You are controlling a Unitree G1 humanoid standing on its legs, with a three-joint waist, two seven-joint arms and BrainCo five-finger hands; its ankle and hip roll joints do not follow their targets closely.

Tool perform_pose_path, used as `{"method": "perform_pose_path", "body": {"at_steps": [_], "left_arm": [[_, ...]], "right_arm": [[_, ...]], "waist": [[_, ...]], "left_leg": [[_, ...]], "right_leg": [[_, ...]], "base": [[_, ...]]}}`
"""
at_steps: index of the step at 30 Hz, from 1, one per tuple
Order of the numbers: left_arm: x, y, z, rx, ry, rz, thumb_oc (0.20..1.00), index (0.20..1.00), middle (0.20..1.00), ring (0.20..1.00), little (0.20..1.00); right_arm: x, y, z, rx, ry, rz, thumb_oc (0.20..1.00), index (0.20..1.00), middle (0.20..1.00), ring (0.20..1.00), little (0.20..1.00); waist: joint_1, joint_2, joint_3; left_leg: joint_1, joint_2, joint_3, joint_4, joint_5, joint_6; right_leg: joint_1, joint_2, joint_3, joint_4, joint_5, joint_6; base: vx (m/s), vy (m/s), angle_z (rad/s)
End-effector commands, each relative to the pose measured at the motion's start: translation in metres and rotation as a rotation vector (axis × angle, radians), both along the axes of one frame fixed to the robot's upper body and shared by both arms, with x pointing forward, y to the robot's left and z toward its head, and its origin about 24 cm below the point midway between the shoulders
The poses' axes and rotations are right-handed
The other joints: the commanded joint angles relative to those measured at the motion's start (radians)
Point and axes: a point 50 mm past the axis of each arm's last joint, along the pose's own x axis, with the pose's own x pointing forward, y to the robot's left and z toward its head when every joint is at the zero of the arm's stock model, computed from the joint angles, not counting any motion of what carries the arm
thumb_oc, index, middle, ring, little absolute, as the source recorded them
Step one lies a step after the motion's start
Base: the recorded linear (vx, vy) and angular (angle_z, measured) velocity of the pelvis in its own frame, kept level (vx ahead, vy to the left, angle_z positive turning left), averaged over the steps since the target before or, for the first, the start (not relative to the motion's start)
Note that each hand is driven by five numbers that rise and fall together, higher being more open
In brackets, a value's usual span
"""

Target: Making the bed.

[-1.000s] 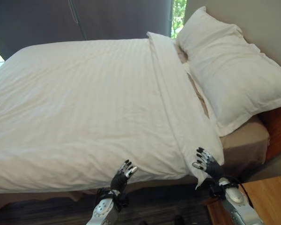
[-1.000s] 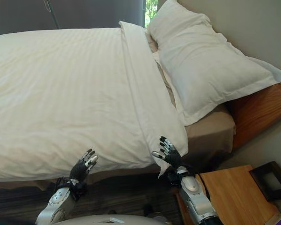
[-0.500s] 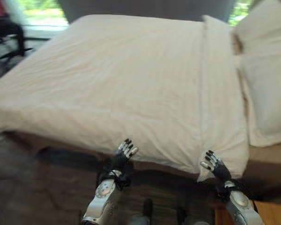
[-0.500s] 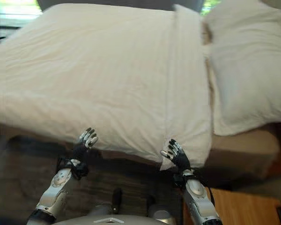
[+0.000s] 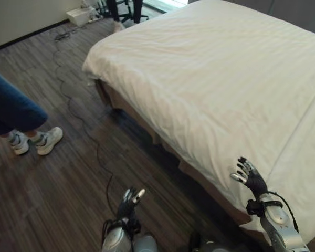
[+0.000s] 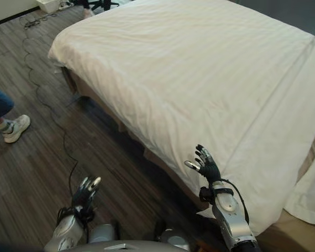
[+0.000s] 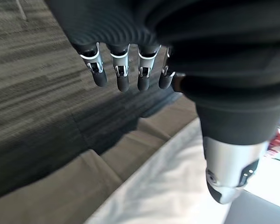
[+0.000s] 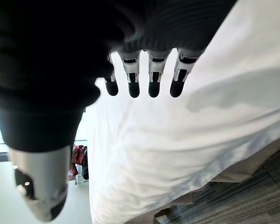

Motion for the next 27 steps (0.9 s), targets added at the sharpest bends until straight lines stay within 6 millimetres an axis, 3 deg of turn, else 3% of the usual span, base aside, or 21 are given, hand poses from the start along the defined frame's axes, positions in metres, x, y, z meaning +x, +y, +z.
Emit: {"method": "perform_pose_path", "body": {"at_steps": [1, 4, 10, 15, 19, 27], "left_arm": [[0.015, 0.001, 0.022, 0.039, -0.133, -0.014, 1.000, 1.000, 1.000, 1.000, 1.000], [0.025, 0.008, 0.040, 0.146, -0.208, -0.033, 1.000, 1.000, 1.000, 1.000, 1.000], [0.009, 0.024, 0.031, 0.159, -0.158, 0.052, 1.000, 1.000, 1.000, 1.000, 1.000], [-0.014, 0.020, 0.006, 0.056, -0.038, 0.122, 1.000, 1.000, 1.000, 1.000, 1.000], [-0.009, 0.016, 0.012, 0.018, -0.070, 0.142, 1.000, 1.000, 1.000, 1.000, 1.000], [0.000, 0.005, 0.021, 0.023, -0.115, 0.075, 1.000, 1.000, 1.000, 1.000, 1.000]], "right_arm": [[0.004, -0.006, 0.008, 0.013, -0.070, -0.063, 1.000, 1.000, 1.000, 1.000, 1.000], [0.007, 0.000, 0.006, 0.070, -0.079, -0.105, 1.000, 1.000, 1.000, 1.000, 1.000], [0.017, 0.012, 0.013, 0.059, -0.112, -0.032, 1.000, 1.000, 1.000, 1.000, 1.000], [0.018, 0.027, 0.011, 0.037, -0.097, 0.051, 1.000, 1.000, 1.000, 1.000, 1.000], [0.011, 0.040, -0.004, 0.053, -0.023, 0.102, 1.000, 1.000, 1.000, 1.000, 1.000], [0.006, 0.039, -0.004, 0.040, -0.021, 0.093, 1.000, 1.000, 1.000, 1.000, 1.000]], "waist": [[-0.018, 0.026, -0.091], [-0.018, 0.030, -0.121], [0.012, 0.019, -0.111], [0.035, 0.010, -0.101], [0.034, 0.005, -0.100], [0.022, 0.007, -0.102]], "left_leg": [[0.073, -0.031, -0.031, -0.270, 0.073, 0.032], [0.092, -0.052, -0.055, -0.327, 0.078, 0.039], [0.100, -0.079, -0.054, -0.327, 0.067, 0.065], [0.113, -0.102, -0.019, -0.335, 0.060, 0.083], [0.109, -0.113, -0.014, -0.335, 0.062, 0.088], [0.105, -0.120, -0.031, -0.335, 0.063, 0.089]], "right_leg": [[-0.064, -0.030, 0.093, 0.051, -0.021, 0.119], [-0.064, -0.037, 0.098, 0.037, 0.001, 0.135], [-0.064, -0.062, 0.112, 0.032, 0.031, 0.152], [-0.067, -0.083, 0.106, 0.038, 0.060, 0.176], [-0.071, -0.094, 0.107, 0.037, 0.069, 0.185], [-0.060, -0.095, 0.132, 0.021, 0.072, 0.187]], "base": [[-0.02, 0.120, 0.80], [-0.01, 0.136, 0.49], [-0.03, 0.103, 0.00], [-0.02, 0.083, -0.15], [0.00, 0.035, -0.04], [0.01, 0.009, -0.01]]}}
